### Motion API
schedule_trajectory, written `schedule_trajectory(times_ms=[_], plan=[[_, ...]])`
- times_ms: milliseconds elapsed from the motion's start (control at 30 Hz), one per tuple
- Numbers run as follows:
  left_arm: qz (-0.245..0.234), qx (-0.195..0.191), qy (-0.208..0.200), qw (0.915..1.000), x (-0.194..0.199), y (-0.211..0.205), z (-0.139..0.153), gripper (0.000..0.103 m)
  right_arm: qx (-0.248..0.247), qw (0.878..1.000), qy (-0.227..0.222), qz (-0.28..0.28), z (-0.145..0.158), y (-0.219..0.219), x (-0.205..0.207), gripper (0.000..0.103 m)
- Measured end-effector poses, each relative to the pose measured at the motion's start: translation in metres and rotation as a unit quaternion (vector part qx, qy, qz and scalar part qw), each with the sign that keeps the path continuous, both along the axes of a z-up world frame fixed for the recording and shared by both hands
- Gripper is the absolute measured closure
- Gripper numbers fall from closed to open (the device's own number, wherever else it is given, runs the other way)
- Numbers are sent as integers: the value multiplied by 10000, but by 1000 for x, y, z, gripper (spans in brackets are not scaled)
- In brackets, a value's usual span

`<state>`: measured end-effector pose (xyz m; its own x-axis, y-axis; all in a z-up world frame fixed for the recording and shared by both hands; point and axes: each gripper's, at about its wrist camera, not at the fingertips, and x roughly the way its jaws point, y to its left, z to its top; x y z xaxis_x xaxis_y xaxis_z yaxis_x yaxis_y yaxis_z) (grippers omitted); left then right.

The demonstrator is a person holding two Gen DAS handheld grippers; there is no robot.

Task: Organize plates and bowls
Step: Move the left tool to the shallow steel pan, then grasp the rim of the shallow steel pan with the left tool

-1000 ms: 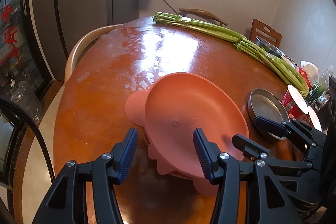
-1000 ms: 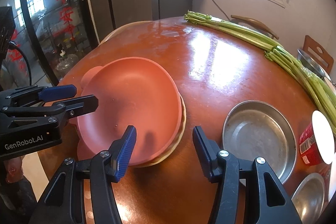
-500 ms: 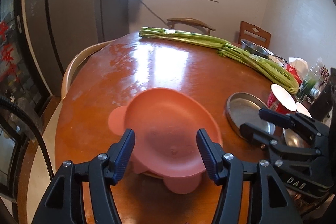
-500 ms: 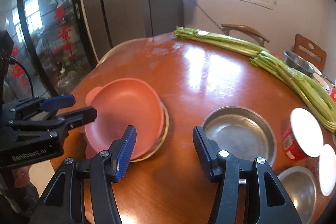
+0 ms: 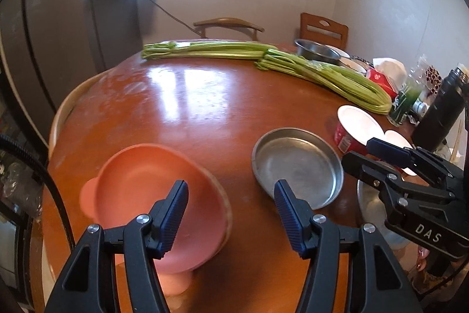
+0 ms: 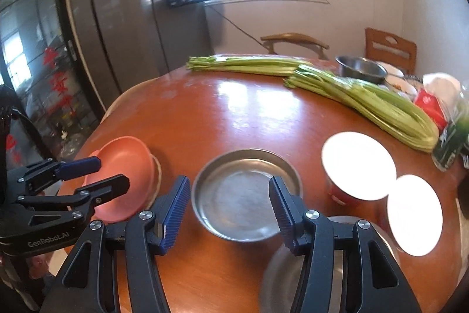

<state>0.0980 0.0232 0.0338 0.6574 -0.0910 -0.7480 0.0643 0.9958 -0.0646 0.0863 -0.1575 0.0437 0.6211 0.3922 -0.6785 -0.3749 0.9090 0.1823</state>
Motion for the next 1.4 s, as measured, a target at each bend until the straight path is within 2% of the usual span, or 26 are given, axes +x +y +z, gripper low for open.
schedule_trajectory(times_ms=[200,333,433,667,967,1100,1267,1400], plan=[[-214,75,310,9993,30,-28,-10,42,36,9991,420,-17,-7,-15,19,45],[-220,255,621,9975,47,-37,-24,43,308,9948,970,-18,-23,-19,40,45],[-252,234,736,9967,58,-40,-30,43,326,9921,1205,-121,-34,-23,51,45],[-261,258,949,9948,75,-45,-40,43,293,9903,1343,-209,-39,-26,58,45],[-287,302,1325,9903,91,-50,-59,44,322,9839,1734,-299,-50,-31,69,45],[-391,263,1471,9880,96,-55,-68,54,366,9784,2002,-361,-62,-34,77,45],[-513,346,1497,9868,98,-64,-73,54,277,9787,2006,-330,-65,-30,82,44],[-480,223,1493,9874,100,-61,-73,54,270,9790,1994,-314,-67,-29,85,44]])
